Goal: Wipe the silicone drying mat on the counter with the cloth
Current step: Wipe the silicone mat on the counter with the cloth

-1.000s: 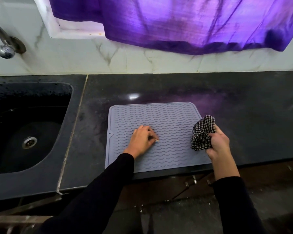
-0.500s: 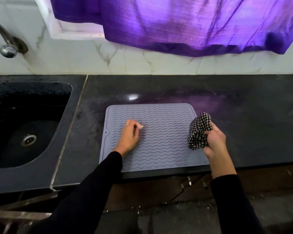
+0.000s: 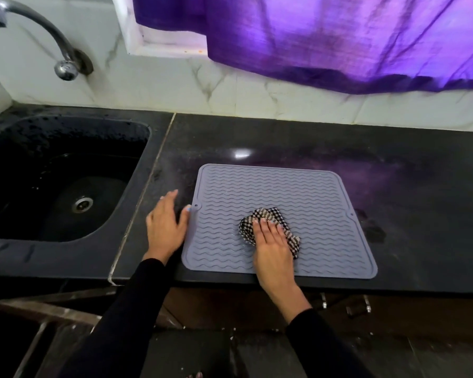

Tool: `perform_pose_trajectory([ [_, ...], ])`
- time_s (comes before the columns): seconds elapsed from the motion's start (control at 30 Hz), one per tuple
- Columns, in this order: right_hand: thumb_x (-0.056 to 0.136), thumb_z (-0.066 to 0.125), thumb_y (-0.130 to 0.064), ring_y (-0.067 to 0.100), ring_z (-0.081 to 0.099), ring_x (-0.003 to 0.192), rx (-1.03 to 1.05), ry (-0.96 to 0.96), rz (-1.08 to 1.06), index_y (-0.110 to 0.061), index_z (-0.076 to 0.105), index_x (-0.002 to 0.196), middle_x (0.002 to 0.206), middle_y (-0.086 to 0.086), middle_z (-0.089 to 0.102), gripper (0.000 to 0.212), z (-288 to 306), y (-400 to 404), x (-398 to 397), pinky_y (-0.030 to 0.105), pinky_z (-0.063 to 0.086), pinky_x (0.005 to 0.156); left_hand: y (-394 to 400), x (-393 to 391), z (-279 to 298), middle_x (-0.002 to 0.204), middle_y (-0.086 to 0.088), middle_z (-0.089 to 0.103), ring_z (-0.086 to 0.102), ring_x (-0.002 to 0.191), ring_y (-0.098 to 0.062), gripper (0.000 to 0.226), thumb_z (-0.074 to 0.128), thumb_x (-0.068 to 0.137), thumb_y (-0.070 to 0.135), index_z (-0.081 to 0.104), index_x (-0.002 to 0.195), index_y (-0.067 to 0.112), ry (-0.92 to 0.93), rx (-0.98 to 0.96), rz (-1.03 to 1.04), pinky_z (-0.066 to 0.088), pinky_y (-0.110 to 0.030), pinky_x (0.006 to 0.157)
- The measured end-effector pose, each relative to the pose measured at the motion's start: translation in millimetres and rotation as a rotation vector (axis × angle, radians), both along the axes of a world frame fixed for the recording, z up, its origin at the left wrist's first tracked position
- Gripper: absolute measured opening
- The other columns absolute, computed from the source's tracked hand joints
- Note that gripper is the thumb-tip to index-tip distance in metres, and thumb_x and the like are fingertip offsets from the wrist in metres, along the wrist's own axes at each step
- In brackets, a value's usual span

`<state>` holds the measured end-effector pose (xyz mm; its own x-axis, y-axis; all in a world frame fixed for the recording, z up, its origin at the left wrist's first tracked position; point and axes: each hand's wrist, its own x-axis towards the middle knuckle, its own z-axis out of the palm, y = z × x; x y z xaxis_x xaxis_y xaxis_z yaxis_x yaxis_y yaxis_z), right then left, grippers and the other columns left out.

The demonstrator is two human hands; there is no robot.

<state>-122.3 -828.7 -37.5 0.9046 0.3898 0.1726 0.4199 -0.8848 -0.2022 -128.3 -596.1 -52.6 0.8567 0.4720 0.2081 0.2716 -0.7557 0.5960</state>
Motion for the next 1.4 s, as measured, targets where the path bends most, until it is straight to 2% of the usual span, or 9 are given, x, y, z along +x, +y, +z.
perform_pose_trajectory([
  [0.27,0.092,0.051,-0.01,0.02,0.063,0.09,0.285,0.243,-0.098,-0.024,0.061,0.122,0.103,0.004,0.07,0.035,36,-21,37,0.024,0.045,0.083,-4,3,-9,0.156,-0.005,0.018,0.01,0.144,-0.02,0.079,0.002,0.081,0.065,0.031,0.143,0.027,0.226,0.301,-0.124,0.005,-0.044,0.116],
  [0.4,0.091,0.055,-0.014,0.023,0.063,0.087,0.818,0.425,-0.337,-0.017,0.068,0.102,0.09,0.007,0.069,0.017,51,-7,57,0.024,0.047,0.073,-4,3,-8,0.155,-0.006,0.022,0.013,0.144,-0.021,0.076,0.004,0.082,0.06,0.035,0.142,0.026,0.213,0.274,-0.115,0.008,-0.045,0.115],
  [0.5,0.092,0.05,-0.004,0.013,0.056,0.066,0.585,0.309,-0.132,-0.015,0.066,0.103,0.082,0.002,0.063,0.022,51,21,32,0.005,0.04,0.053,-3,2,-8,0.155,-0.005,0.021,0.013,0.144,-0.02,0.067,0.012,0.086,0.056,0.034,0.142,0.027,0.223,0.28,-0.113,0.007,-0.044,0.116],
  [0.67,0.091,0.039,0.0,0.026,0.048,0.12,-0.025,0.062,0.167,-0.015,0.045,0.133,0.129,0.008,0.054,0.045,40,40,-1,0.035,0.04,0.097,-2,2,-9,0.155,-0.004,0.021,0.013,0.144,-0.019,0.062,0.016,0.088,0.056,0.034,0.142,0.029,0.225,0.269,-0.112,0.007,-0.042,0.116],
  [0.87,0.089,0.041,0.003,0.03,0.056,0.111,-0.126,0.111,0.188,-0.016,0.05,0.128,0.122,0.01,0.059,0.045,48,17,8,0.037,0.046,0.088,1,3,-11,0.155,-0.002,0.022,0.014,0.144,-0.018,0.057,0.021,0.093,0.055,0.035,0.141,0.03,0.218,0.267,-0.113,0.008,-0.041,0.115],
  [1.1,0.094,0.052,-0.01,0.025,0.062,0.084,1.006,0.54,-0.382,-0.001,0.063,0.096,0.088,0.011,0.065,0.015,67,-20,53,0.029,0.052,0.079,-3,3,-9,0.152,-0.004,0.03,0.02,0.142,-0.019,0.07,0.013,0.083,0.059,0.043,0.137,0.027,0.16,0.269,-0.079,0.012,-0.043,0.114],
  [1.23,0.094,0.047,-0.006,0.011,0.052,0.068,0.528,0.205,-0.13,-0.01,0.062,0.115,0.093,0.007,0.065,0.026,62,-6,22,0.004,0.04,0.054,-4,3,-9,0.152,-0.004,0.03,0.021,0.142,-0.018,0.074,0.01,0.08,0.061,0.043,0.137,0.026,0.148,0.271,-0.073,0.012,-0.042,0.114],
  [1.33,0.095,0.044,-0.008,0.022,0.057,0.108,0.189,0.192,0.086,-0.016,0.041,0.138,0.132,0.012,0.054,0.045,32,12,-13,0.02,0.044,0.097,-5,3,-10,0.152,-0.004,0.03,0.02,0.142,-0.017,0.067,0.016,0.084,0.058,0.042,0.137,0.027,0.157,0.273,-0.068,0.011,-0.041,0.114],
  [1.4,0.094,0.045,-0.012,0.024,0.027,0.141,0.055,0.116,0.164,-0.012,0.026,0.146,0.152,0.013,0.029,0.055,11,13,-28,0.031,0.005,0.117,-5,4,-11,0.152,-0.004,0.029,0.02,0.142,-0.018,0.062,0.021,0.086,0.055,0.042,0.138,0.027,0.164,0.281,-0.061,0.011,-0.041,0.115],
])
